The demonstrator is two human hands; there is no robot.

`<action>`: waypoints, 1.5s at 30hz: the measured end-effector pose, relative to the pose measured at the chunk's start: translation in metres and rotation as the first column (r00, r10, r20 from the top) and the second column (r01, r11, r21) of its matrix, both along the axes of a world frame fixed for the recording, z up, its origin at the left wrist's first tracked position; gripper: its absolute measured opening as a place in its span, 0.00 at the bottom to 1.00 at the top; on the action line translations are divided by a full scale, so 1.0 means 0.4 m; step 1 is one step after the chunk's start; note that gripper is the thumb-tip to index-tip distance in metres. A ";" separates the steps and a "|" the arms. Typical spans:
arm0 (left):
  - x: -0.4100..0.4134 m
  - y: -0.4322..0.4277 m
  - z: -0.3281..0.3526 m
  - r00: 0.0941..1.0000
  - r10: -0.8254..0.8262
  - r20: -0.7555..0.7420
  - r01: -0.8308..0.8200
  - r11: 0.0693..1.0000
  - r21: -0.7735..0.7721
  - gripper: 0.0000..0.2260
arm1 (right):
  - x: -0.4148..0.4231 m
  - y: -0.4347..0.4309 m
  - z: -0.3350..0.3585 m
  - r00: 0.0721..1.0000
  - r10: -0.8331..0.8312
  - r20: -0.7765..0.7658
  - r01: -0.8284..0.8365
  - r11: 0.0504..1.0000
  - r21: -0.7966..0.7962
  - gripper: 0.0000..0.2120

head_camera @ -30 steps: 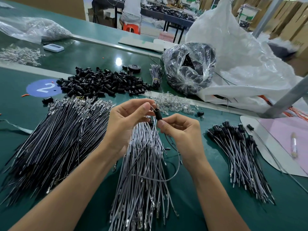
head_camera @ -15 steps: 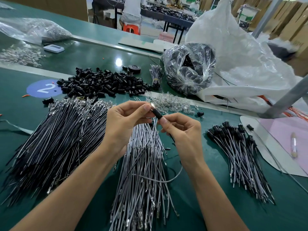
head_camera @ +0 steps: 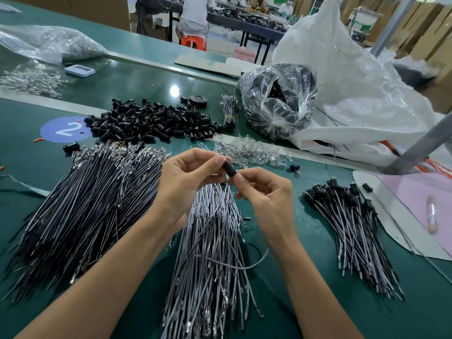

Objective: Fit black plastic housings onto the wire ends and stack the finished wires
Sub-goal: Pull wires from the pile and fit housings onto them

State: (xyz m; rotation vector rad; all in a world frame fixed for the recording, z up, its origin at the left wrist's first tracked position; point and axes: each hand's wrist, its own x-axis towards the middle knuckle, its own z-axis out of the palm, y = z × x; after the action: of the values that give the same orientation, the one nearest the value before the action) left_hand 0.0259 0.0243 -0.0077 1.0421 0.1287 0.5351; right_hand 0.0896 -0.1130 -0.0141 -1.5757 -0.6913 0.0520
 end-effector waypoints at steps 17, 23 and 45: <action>-0.002 0.001 0.003 0.998 -0.035 0.045 0.032 0.998 0.053 0.06 | 0.009 0.004 -0.007 0.999 0.040 0.024 -0.039 0.999 -0.030 0.06; -0.005 0.003 0.000 0.999 0.011 0.040 -0.016 0.992 0.129 0.07 | 0.001 0.008 -0.001 0.998 0.055 0.022 -0.054 0.998 -0.043 0.07; 0.008 -0.008 -0.021 0.994 0.048 0.093 -0.063 0.985 0.164 0.03 | 0.002 0.006 -0.013 0.996 -0.058 0.075 0.061 0.997 -0.043 0.03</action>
State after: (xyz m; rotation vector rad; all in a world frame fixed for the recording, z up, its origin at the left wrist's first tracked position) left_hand 0.0290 0.0211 -0.0161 1.1779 0.0345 0.6506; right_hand 0.0903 -0.1106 -0.0195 -1.6474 -0.7042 -0.0344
